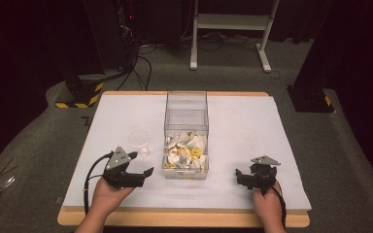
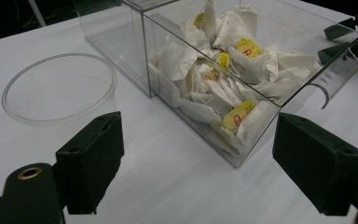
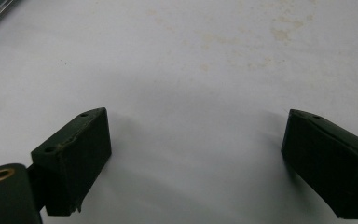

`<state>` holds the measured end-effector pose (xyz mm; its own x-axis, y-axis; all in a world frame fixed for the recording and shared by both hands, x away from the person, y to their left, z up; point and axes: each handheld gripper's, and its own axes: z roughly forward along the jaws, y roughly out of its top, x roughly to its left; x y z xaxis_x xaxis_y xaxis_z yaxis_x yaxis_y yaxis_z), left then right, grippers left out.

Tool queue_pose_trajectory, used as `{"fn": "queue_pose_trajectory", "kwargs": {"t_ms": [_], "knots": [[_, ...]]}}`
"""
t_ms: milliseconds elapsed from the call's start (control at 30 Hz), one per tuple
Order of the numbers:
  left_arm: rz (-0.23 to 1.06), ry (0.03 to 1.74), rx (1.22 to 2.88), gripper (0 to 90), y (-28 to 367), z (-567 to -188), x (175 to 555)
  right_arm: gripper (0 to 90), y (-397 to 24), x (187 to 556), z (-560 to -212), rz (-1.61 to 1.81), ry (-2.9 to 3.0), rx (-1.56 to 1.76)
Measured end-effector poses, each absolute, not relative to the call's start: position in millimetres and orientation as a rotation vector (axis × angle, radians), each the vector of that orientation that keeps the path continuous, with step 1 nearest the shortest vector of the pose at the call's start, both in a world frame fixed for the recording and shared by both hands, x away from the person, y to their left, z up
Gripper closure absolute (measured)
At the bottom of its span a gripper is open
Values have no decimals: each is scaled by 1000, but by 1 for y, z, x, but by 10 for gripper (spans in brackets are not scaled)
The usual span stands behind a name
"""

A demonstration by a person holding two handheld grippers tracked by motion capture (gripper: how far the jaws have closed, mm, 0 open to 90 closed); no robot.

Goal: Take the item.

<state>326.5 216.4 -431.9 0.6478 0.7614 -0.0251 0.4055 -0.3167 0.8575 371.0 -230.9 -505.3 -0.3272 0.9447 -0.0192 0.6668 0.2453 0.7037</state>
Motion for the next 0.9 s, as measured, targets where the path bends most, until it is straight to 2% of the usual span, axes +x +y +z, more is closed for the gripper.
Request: {"fn": "queue_pose_trajectory", "kwargs": {"t_ms": [900], "knots": [[433,823,1947,176,178,-415,340,81,-231,371,-505,841,2081,1469]]}}
